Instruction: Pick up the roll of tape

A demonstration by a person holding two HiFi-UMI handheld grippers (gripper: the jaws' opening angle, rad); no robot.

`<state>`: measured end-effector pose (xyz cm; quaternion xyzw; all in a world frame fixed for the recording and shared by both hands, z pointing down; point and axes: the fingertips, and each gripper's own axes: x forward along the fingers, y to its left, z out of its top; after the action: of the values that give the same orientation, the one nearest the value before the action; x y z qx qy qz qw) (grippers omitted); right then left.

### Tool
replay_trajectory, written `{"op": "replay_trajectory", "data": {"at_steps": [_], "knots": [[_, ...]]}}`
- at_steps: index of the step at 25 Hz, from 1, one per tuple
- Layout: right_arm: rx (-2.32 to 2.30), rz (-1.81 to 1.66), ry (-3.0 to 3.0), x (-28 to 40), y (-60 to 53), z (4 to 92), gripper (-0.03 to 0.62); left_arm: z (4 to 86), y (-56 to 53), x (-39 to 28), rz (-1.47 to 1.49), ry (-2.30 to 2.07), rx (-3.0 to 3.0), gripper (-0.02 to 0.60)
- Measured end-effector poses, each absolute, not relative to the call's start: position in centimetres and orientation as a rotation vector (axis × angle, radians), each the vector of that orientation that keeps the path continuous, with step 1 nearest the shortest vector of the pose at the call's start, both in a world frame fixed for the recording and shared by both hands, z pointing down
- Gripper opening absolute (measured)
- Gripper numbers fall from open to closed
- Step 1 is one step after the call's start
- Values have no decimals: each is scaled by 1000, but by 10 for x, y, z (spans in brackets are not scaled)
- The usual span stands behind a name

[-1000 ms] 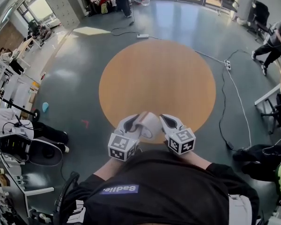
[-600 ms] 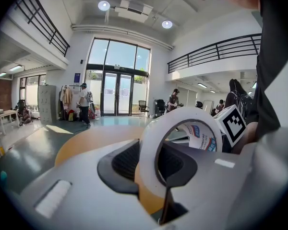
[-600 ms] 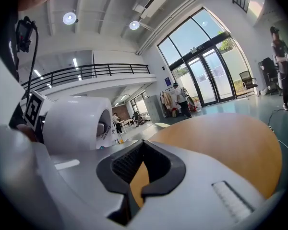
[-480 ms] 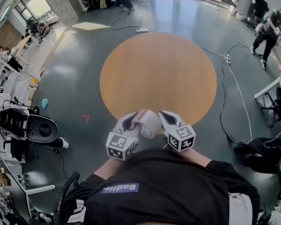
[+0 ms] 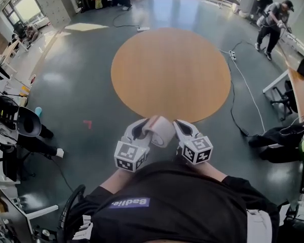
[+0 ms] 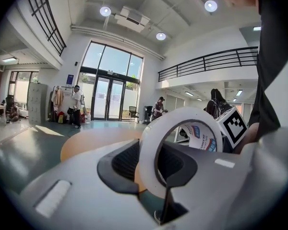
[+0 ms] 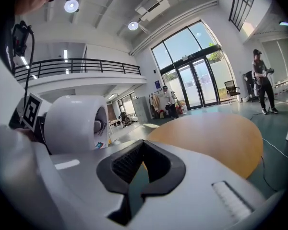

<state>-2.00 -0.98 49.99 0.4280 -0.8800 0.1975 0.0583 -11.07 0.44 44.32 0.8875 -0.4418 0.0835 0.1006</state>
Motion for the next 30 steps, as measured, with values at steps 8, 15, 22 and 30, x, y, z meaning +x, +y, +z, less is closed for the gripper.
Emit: {"op": "replay_trajectory", "data": {"at_steps": [8, 15, 22, 30], "knots": [[1383, 555, -2594, -43, 69, 500, 5, 454, 71, -134, 216, -1199, 2670, 109], [1403, 491, -2585, -30, 78, 484, 5, 432, 81, -121, 203, -1214, 2677, 109], [1456, 409, -2597, 23, 88, 465, 3, 417, 87, -69, 202, -1189, 2720, 109], [1486, 409, -2608, 59, 97, 464, 3, 418, 92, -27, 234, -1140, 2757, 109]]}}
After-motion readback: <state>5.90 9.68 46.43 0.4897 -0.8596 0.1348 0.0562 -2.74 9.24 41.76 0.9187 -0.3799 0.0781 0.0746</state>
